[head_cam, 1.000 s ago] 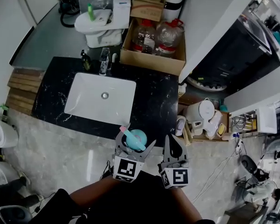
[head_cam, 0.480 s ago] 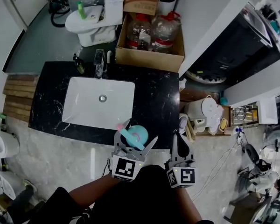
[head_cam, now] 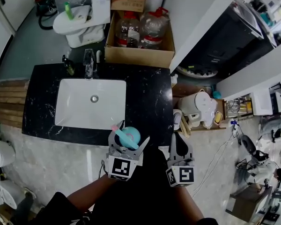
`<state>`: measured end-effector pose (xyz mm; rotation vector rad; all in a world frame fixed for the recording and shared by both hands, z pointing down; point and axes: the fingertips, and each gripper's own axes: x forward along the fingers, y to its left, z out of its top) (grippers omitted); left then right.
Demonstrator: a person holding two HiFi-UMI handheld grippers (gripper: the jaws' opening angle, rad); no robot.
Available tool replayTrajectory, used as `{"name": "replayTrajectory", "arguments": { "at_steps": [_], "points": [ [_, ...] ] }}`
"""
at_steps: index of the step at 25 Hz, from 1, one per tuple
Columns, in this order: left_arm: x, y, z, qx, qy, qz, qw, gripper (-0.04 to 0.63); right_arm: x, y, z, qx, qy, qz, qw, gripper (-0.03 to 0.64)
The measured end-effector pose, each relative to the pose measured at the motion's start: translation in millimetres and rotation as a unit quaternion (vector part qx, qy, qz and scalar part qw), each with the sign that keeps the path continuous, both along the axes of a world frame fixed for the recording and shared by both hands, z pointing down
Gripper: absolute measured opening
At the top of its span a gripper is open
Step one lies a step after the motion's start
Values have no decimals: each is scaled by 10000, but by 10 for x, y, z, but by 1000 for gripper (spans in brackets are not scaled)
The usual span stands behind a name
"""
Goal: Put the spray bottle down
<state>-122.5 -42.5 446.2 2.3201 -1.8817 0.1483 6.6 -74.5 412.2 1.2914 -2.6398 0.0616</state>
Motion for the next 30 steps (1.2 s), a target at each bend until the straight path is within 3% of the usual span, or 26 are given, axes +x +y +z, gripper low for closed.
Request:
{"name": "replayTrajectory", "arguments": {
  "at_steps": [6, 13, 19, 25, 30],
  "points": [
    [179, -36, 115, -45, -103, 186, 9998, 439, -31, -79, -94, 539, 161, -45, 9984, 15],
    [397, -349, 174, 72, -207, 423, 9989, 439, 146, -256, 25, 404, -2, 146, 9991, 15],
    [642, -548, 316, -21, -307, 667, 9973, 439, 345, -363, -28, 454, -120, 337, 9983, 15],
    [874, -651, 682, -241, -430, 969, 9941, 439, 615, -440, 142, 203, -189, 676, 9973, 16],
    [1119, -672, 837, -267, -211, 1330, 9905, 439, 741, -445, 254, 208, -45, 832, 9963, 17]
  ]
}}
